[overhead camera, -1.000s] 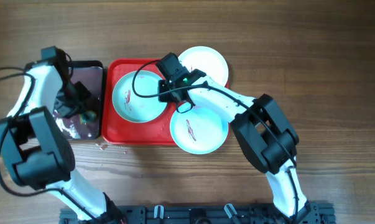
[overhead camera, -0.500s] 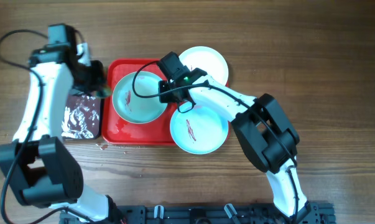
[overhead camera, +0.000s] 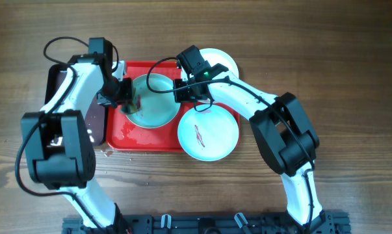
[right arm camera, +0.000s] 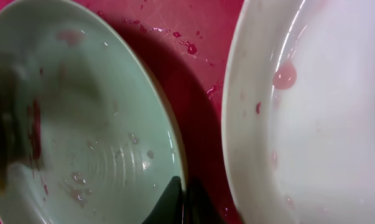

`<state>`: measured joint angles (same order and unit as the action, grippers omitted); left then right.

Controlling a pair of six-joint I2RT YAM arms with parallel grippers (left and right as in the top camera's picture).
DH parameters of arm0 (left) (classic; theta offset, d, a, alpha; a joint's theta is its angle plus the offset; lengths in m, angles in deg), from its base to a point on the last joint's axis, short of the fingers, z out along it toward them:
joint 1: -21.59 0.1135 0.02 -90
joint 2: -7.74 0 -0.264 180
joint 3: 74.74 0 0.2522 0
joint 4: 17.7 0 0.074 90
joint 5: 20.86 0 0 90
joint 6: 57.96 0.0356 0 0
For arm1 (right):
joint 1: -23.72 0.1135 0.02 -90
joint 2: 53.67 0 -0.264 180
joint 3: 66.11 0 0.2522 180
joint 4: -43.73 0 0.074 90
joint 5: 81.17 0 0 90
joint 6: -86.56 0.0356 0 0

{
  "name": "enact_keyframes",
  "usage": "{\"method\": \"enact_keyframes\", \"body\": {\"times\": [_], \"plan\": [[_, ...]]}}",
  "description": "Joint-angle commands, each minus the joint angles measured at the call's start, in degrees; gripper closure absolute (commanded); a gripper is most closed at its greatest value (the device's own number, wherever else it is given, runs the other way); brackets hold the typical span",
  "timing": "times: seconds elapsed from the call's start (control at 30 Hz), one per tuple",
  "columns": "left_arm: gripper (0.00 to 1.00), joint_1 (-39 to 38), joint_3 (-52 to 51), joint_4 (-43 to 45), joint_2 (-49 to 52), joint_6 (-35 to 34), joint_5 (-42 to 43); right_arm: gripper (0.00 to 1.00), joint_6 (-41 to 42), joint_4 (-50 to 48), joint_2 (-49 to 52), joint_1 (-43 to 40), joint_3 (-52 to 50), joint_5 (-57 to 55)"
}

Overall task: Clean dirty plates on tray and stack at the side
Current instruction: 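Move the sponge over the left blue plate held by the right gripper, then scrub the left blue plate with the sponge in the left gripper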

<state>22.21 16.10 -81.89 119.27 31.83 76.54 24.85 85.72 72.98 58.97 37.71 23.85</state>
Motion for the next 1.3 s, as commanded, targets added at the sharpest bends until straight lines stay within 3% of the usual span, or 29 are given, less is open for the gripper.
{"method": "enact_keyframes", "body": {"times": [0.0, 0.27, 0.5, 0.6, 0.77, 0.83, 0.97, 1.03, 1.27], "plan": [[0.96, -2.32, -0.26, 2.12, 3.41, 1.16, 1.33, 0.94, -1.36, -0.28, 1.01, 0.57, 0.63, 2.05], [0.96, -5.25, -0.28, 1.79, 5.92, -6.23, 1.75, 0.94, -1.29, -0.35, 1.01, 0.59, 0.63, 2.03], [0.96, -7.52, -0.26, -1.42, 5.92, -6.01, 15.96, 0.94, -1.27, -0.37, 1.01, 0.57, 0.63, 2.03], [0.96, -7.48, -0.26, -1.53, 5.92, -5.99, 18.29, 0.94, -1.27, -0.35, 1.01, 0.59, 0.63, 2.03], [0.96, -7.26, -0.26, -1.55, 5.92, -3.43, 17.64, 0.94, -1.29, -0.33, 1.01, 0.57, 0.63, 2.05], [0.96, -7.10, -0.26, -1.05, 5.92, -3.43, 13.53, 0.94, -1.27, -0.35, 1.01, 0.59, 0.61, 2.05], [0.96, -7.37, -0.26, 4.17, 5.92, -4.04, 3.32, 0.94, -1.16, -0.42, 1.01, 0.59, 0.61, 2.05], [0.96, -7.67, -0.26, 8.83, 5.92, -4.13, 2.62, 0.94, -1.11, -0.55, 1.01, 0.57, 0.63, 2.03], [0.96, -10.49, -0.26, 17.40, 5.92, -4.13, 18.21, 0.94, -1.14, -0.50, 1.01, 0.57, 0.61, 2.03]]}}
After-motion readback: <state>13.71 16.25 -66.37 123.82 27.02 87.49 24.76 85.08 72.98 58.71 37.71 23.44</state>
